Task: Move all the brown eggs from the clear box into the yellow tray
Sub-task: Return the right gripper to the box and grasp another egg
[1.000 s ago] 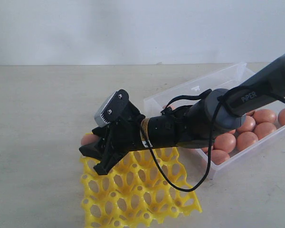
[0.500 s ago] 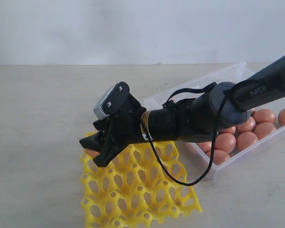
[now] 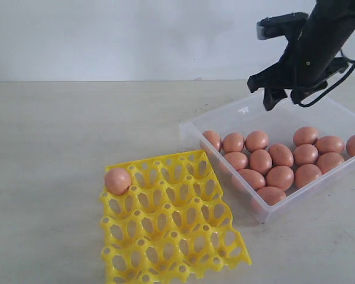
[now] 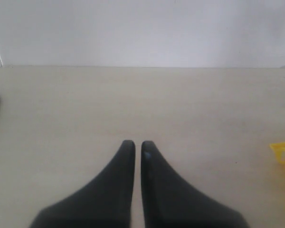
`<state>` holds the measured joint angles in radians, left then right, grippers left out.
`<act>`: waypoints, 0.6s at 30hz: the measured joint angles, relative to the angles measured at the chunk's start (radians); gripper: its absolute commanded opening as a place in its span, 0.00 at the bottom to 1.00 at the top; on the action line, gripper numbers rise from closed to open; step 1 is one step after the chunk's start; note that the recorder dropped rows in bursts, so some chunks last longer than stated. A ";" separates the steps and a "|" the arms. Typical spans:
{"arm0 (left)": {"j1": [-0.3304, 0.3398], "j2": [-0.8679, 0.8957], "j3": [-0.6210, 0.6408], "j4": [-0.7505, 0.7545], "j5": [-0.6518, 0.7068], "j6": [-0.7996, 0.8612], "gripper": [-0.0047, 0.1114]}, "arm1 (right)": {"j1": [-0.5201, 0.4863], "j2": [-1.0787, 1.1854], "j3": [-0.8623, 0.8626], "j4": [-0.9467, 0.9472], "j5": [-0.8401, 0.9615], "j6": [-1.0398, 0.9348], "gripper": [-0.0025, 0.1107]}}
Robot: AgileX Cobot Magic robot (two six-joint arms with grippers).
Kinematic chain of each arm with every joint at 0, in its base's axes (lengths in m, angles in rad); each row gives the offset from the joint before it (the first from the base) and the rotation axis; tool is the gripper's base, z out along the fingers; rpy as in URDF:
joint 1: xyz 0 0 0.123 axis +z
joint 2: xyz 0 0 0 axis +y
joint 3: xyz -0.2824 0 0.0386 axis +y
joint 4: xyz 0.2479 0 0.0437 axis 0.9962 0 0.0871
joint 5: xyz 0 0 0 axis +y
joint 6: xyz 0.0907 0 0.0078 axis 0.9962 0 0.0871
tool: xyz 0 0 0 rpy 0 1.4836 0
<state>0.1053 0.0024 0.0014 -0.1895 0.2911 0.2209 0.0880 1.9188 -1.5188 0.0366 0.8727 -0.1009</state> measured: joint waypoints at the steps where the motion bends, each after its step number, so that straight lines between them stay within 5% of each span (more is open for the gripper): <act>1: 0.000 0.000 0.000 0.000 0.000 0.000 0.08 | -0.002 0.020 -0.007 0.054 0.009 -0.036 0.46; 18: 0.000 0.000 0.000 0.000 0.000 0.000 0.08 | -0.002 0.141 -0.013 0.188 0.017 0.007 0.46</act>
<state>0.1053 0.0024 0.0014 -0.1895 0.2911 0.2209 0.0859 2.0594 -1.5318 0.2250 0.8893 -0.0938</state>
